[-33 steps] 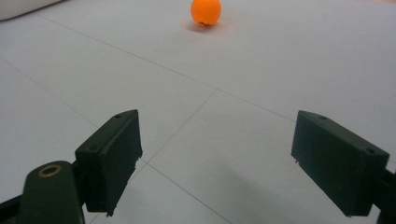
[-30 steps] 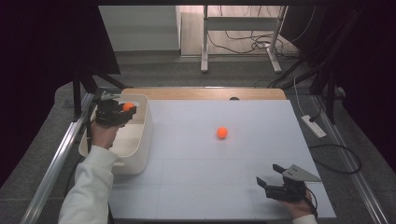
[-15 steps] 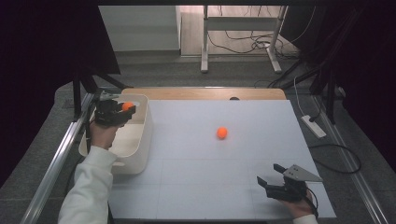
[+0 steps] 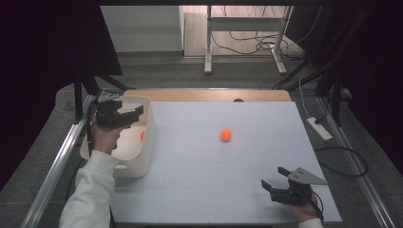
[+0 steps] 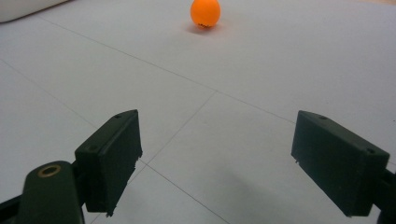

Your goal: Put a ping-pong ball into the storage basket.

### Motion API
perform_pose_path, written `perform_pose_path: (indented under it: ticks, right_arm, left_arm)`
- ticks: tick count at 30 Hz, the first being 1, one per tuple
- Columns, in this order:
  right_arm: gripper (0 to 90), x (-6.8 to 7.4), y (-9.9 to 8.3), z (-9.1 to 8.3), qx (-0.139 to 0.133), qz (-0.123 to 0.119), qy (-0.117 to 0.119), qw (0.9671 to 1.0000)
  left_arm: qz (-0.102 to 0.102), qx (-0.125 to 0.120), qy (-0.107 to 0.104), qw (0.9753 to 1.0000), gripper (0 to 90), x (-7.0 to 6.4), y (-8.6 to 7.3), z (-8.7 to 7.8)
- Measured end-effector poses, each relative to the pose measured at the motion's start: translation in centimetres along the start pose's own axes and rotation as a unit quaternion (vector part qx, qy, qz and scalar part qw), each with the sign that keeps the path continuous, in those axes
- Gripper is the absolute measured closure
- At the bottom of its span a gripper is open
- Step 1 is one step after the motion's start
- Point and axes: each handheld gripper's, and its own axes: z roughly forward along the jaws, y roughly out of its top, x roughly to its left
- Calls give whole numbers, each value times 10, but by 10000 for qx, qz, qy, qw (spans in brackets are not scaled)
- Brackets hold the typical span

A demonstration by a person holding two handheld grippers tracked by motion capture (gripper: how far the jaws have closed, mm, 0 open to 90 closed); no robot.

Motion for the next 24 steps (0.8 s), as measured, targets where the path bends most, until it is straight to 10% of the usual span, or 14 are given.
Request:
perform_pose_path:
  ticks: [24]
  right_arm:
    - [156,-3,5,10,-16,124,40,9999]
  left_arm:
    - [370,-457,-1269,9902,128,-45,-7,-32]
